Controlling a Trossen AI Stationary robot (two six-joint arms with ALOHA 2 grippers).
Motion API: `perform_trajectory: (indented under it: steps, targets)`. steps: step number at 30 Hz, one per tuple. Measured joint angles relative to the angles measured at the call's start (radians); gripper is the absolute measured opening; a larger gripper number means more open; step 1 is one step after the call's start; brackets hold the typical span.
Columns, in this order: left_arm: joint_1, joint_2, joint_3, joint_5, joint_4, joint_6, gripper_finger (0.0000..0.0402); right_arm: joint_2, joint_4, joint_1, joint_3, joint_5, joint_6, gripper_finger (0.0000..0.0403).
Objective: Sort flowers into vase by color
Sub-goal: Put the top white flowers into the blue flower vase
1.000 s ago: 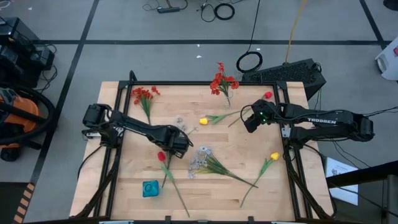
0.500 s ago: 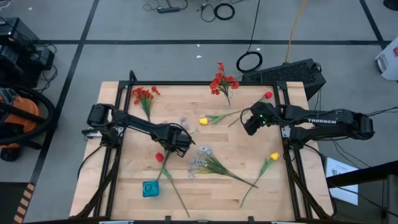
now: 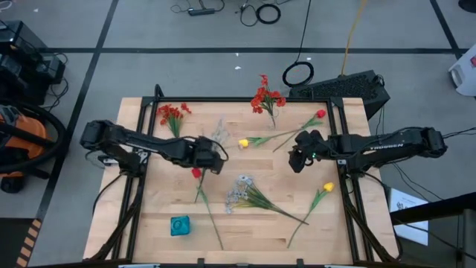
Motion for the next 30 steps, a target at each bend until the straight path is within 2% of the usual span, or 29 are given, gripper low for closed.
perform_trajectory:
  steps: [5,12,15,19,23,27,30]
  targets:
    - [-0.033,-0.097,0.0,-0.213,0.005,-0.002,0.0011,0.0,-0.001,0.06,0.0,0.059,0.023,0.0134]
    - [-0.104,-0.156,0.0,-0.454,0.049,0.004,0.001,0.0,0.001,0.136,0.0,0.091,0.08,0.0134]
    - [-0.136,-0.167,0.0,-0.51,0.087,0.06,0.001,0.008,0.004,0.172,0.0,0.092,0.1,0.0134]
    - [-0.194,-0.174,0.0,-0.527,0.174,0.261,0.001,0.035,0.005,0.224,0.0,0.092,0.139,0.0134]
    - [-0.273,-0.174,0.0,-0.555,0.256,0.34,0.001,0.075,0.009,0.275,0.0,0.092,0.173,0.0134]
    - [-0.372,-0.174,0.0,-0.642,0.349,0.445,0.001,0.119,0.033,0.325,0.0,0.093,0.224,0.0134]
    - [-0.445,-0.188,0.0,-0.7,0.366,0.452,0.001,0.158,0.085,0.362,0.0,0.093,0.244,0.0135]
